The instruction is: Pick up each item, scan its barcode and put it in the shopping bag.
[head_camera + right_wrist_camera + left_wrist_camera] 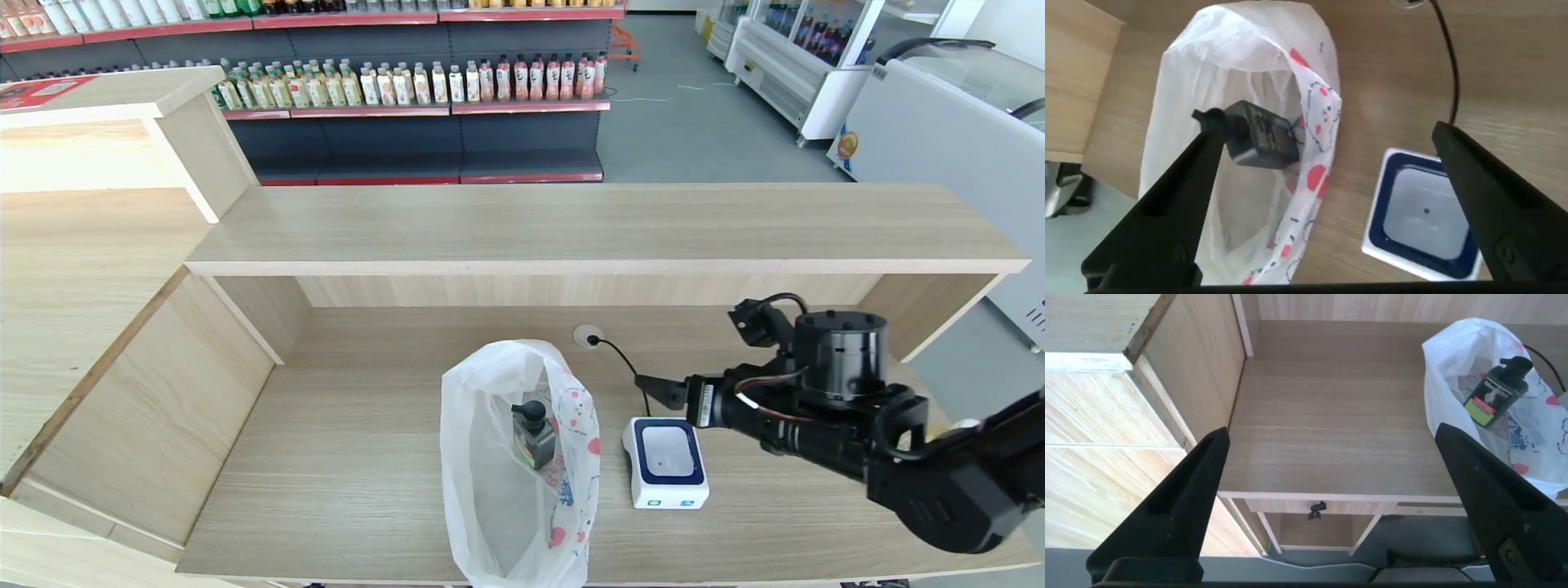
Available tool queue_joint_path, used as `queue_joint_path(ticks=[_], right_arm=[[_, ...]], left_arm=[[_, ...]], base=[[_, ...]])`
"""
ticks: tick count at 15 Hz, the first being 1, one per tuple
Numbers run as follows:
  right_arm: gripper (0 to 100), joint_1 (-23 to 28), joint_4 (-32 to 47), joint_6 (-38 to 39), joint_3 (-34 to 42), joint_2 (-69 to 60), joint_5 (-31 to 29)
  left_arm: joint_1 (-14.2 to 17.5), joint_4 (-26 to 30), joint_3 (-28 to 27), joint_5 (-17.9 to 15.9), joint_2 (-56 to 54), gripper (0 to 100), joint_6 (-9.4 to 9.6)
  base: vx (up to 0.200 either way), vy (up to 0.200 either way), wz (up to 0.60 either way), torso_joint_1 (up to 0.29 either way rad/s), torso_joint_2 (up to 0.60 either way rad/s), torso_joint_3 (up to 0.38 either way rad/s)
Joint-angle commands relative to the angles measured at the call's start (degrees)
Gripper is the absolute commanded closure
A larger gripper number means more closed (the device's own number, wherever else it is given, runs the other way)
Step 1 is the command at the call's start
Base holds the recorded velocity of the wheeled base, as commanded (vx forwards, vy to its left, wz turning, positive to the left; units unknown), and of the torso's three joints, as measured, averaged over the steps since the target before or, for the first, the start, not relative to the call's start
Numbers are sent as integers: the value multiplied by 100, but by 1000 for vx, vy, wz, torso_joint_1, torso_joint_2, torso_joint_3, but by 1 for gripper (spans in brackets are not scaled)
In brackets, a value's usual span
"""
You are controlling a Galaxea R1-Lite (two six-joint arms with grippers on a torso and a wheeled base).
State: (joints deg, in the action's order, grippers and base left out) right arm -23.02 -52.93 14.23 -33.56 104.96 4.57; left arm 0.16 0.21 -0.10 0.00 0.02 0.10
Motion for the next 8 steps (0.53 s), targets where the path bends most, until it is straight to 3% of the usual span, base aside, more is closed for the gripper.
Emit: queue_joint_path(ticks=[1,4,5,6,7,8], right_arm=[[0,605,-7,-175,851,-1118,-501],[0,684,64,-605,2073,-3096,-1257],[0,658,72,-781,2363,-3509,-1257],[0,649,108,-1264,3119,-4607,-1257],[0,649,134,-1291,3180,-4704,-1266],[0,684,670,-1423,3356,-5680,-1266]], left_arm=[[2,-3,1,0,-2,0,8],[2,-3,1,0,-2,0,-1],[2,-3,1,0,-2,0,-1],[2,-3,1,0,-2,0,8],[2,-3,1,0,-2,0,8],[2,-3,1,0,-2,0,8]], base=[[0,0,0,0,0,0],[0,0,0,0,0,0],[0,0,0,0,0,0],[0,0,0,0,0,0],[0,0,0,0,0,0],[0,0,0,0,0,0]])
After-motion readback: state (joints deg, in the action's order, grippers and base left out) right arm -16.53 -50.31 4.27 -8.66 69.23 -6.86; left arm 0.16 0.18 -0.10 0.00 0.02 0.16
